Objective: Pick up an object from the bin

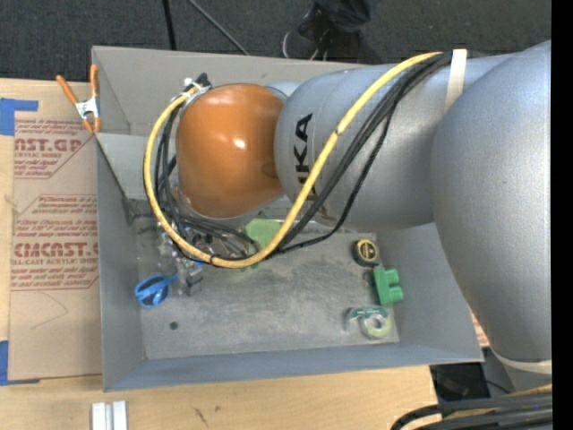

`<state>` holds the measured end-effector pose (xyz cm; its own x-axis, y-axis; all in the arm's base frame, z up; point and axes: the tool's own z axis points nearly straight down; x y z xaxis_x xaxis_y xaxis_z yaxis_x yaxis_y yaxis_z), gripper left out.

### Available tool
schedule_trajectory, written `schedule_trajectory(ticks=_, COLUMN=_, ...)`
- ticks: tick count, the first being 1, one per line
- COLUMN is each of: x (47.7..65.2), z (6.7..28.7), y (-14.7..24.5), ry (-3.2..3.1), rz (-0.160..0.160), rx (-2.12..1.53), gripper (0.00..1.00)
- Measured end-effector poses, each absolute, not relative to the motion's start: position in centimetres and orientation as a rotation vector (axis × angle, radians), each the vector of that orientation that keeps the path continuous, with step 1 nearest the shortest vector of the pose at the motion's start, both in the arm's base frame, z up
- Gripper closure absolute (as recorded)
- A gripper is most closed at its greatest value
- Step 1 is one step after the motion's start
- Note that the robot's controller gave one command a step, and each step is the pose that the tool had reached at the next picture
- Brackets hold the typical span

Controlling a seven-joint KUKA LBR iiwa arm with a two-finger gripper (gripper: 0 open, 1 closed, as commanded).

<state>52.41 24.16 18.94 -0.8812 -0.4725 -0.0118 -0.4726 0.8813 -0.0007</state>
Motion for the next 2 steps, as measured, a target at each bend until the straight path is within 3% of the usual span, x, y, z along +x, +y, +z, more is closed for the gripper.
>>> schedule_trajectory(ticks=1, x=54.4, z=28.7, y=22.0, ry=3.044, rz=0.002, rx=-0.725, gripper=1.0)
schedule_trajectory(ticks=2, x=55.4, z=28.8, y=22.6, ry=2.997, rz=0.002, rx=-0.926, gripper=1.0)
